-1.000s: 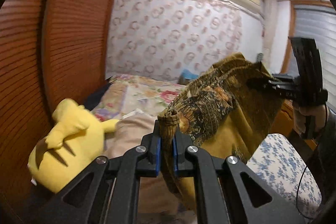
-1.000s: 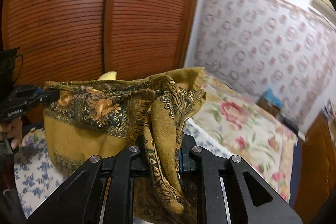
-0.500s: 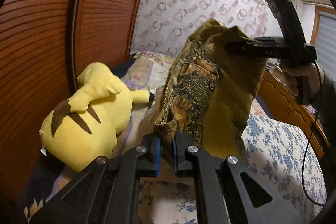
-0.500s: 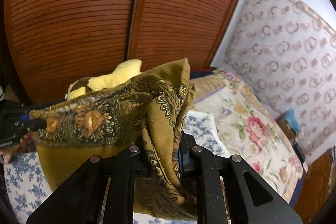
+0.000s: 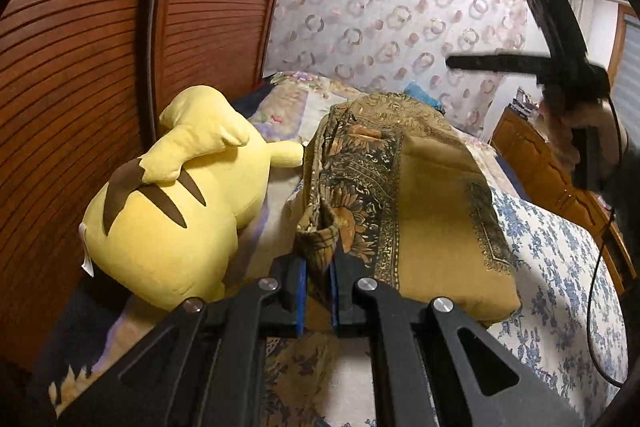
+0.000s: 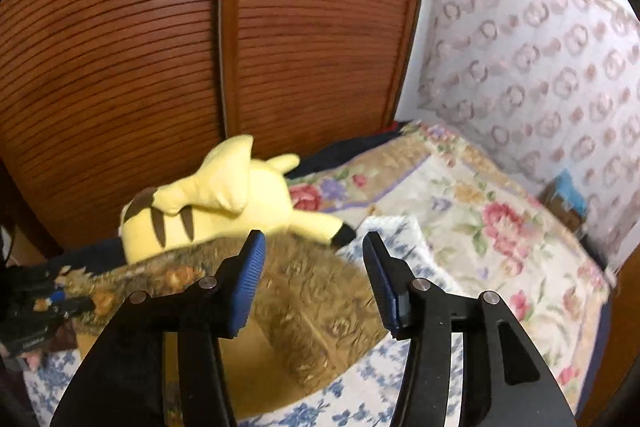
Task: Fold small clothes
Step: 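Carry the folded cloth with both grippers toward the yellow plush toy, then lower the folded cloth beside the yellow plush toy and open both grippers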
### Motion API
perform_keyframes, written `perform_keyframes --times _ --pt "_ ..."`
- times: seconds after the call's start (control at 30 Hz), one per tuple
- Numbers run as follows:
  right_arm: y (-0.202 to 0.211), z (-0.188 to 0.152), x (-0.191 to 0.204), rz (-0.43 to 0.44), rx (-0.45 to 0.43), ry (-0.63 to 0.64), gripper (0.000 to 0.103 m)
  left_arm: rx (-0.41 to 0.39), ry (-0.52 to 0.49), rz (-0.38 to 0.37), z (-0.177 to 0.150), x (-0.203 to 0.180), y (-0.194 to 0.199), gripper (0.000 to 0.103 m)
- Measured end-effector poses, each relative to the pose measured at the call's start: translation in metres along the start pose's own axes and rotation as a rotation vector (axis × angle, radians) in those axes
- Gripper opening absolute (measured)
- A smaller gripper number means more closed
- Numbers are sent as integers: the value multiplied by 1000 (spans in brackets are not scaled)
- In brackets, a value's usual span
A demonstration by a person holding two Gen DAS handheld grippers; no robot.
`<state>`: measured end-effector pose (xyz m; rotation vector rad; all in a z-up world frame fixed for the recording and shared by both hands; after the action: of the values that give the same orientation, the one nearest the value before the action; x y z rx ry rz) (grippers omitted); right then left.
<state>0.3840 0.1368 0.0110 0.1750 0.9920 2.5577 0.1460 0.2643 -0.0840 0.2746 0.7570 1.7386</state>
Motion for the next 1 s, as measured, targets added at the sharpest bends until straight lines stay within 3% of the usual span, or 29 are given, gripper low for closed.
perform_keyframes --times 0.23,0.3,0.4,0.43,0.53,0.6,0.73,1.0 --pt "-49 -57 9 93 113 -71 52 26 -11 23 -1 -1 -2 10" --pt "-64 -72 15 58 132 -51 52 23 -4 7 0 1 0 12" --pt "-69 -80 6 83 100 -147 53 17 -7 16 2 2 5 24" --pt "-68 -79 4 84 97 -161 53 10 -3 11 4 2 9 33" --pt "-66 -78 12 43 95 -114 53 -21 -18 21 8 -1 22 44" --pt "-62 -78 15 23 92 -116 53 -43 -35 42 11 -4 30 54" --pt "-45 -82 16 8 77 -146 52 -71 -67 56 15 -15 45 55" --pt "37 -107 33 -24 -11 -151 54 -110 -126 36 17 -49 65 56"
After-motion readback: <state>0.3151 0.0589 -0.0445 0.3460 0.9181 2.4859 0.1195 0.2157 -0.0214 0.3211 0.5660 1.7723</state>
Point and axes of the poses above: each gripper's, at about its wrist camera, not at the fingertips, and y roughly against the way its jaws point, x to its left, z to its top, the point moved 3 cm from there along -y, roughly the way its jaws point, and after that the axes turned 4 degrees about z, right-handed, at the moved point
